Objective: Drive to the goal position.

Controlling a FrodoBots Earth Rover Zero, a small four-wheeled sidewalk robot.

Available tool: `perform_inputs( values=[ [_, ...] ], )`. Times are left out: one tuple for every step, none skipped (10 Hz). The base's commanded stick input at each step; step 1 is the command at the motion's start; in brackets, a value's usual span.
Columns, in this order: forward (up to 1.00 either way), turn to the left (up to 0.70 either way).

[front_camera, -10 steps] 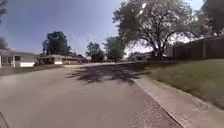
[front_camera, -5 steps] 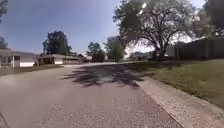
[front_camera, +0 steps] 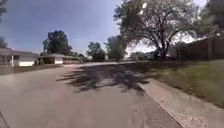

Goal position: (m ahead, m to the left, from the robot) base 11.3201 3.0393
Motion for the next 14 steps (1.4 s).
perform_inputs(
  values=[
    [0.7, 0.35],
    [0.7, 0.35],
    [0.7, 0.0],
    [0.7, 0.0],
    [0.7, 0.0],
    [0.7, 0.0],
    [0.7, 0.0],
    [0.7, 0.0],
    [0.7, 0.0],
    [0.7, -0.1],
    [0.7, -0.29],
    [0.7, -0.08],
    [0.7, 0.0],
    [0.7, 0.0]
  ],
)
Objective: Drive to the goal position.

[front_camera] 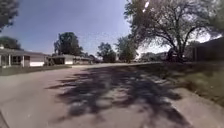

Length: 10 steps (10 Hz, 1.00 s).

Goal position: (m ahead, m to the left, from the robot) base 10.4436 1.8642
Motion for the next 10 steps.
perform_inputs(
  values=[
    [0.7, 0.0],
    [0.7, 0.0],
    [0.7, 0.0],
    [0.7, 0.0],
    [0.7, 0.0],
    [0.7, 0.0],
    [0.7, 0.0],
    [0.7, 0.0],
    [0.7, 0.0],
    [0.7, -0.03]
  ],
)
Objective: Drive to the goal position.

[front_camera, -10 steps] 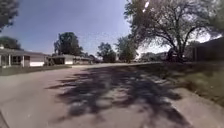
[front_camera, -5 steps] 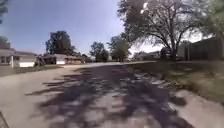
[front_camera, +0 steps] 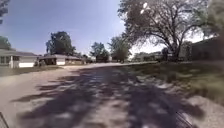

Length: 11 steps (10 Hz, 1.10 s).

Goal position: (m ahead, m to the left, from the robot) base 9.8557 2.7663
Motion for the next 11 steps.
perform_inputs(
  values=[
    [0.7, -0.35],
    [0.7, -0.35],
    [0.7, -0.35],
    [0.7, -0.35],
    [0.7, 0.0],
    [0.7, 0.0],
    [0.7, 0.0],
    [0.7, 0.0],
    [0.7, 0.0],
    [0.7, 0.0],
    [0.7, 0.0]
  ],
)
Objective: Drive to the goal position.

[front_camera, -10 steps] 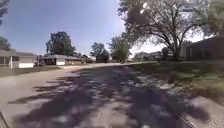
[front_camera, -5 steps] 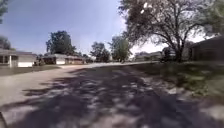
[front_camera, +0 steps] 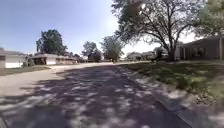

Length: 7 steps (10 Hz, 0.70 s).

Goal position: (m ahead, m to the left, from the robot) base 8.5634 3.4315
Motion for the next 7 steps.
perform_inputs(
  values=[
    [0.7, 0.0],
    [0.7, 0.0],
    [0.7, 0.0],
    [0.7, 0.0],
    [0.7, 0.0],
    [0.7, 0.0],
    [0.7, 0.0]
  ],
)
